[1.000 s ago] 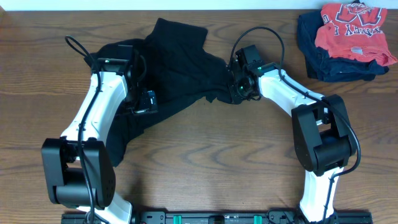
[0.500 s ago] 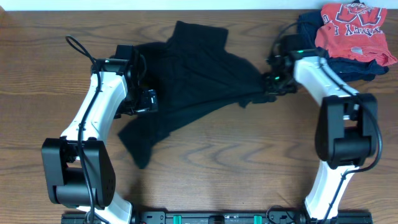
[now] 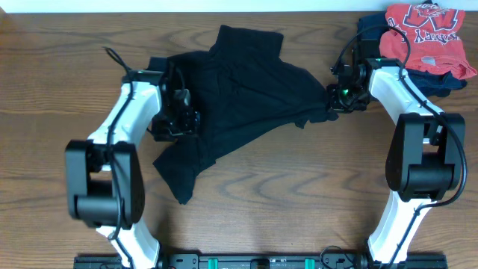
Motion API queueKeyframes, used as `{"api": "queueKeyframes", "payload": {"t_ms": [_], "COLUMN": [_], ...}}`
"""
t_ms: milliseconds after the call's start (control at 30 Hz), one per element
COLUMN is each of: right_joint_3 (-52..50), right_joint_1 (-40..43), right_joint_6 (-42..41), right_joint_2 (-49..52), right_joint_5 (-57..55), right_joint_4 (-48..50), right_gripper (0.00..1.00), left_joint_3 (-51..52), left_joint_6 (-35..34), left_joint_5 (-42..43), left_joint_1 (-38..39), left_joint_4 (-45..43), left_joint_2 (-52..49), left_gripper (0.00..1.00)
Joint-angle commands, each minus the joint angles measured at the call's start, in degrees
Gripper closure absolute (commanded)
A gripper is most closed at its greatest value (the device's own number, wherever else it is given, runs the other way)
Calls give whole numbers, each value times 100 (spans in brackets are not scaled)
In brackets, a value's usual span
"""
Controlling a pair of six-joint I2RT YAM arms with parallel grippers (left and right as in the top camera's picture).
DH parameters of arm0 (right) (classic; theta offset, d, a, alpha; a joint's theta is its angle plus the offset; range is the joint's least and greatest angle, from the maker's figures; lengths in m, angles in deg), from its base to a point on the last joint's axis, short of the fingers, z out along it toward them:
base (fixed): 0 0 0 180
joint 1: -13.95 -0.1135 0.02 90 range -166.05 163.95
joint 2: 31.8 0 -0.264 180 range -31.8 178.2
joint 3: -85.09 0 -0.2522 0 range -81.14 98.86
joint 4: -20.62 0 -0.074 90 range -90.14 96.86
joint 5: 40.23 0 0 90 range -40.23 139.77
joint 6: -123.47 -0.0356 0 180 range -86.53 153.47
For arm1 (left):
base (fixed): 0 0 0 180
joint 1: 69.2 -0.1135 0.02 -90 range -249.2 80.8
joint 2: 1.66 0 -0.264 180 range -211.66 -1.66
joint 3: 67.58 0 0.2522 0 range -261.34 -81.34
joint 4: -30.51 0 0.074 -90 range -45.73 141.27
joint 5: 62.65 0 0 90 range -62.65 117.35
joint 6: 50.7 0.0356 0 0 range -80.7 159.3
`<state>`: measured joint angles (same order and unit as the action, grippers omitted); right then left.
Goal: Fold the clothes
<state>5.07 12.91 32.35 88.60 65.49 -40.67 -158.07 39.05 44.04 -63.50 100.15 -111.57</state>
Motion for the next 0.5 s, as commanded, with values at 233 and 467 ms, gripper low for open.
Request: {"api": "queueKeyframes", "payload": {"t_ms": [233,467], "right_joint_3": [111,111], "right_joint_1": [-55,-52], "right_joint_6": [101,155], "right_joint_2": [76,79], "right_joint_5": [101,76], "right_joint_4": [-4,0], "right_gripper": [98,96], "left_joint_3": [-9,-282], "left_joint_6": [468,278], "left_joint_5": [109,-413], "left_joint_1": [227,9], "left_joint_4": [-28,295], "left_joint_2": [-769,-610], "left_gripper": [74,94]}}
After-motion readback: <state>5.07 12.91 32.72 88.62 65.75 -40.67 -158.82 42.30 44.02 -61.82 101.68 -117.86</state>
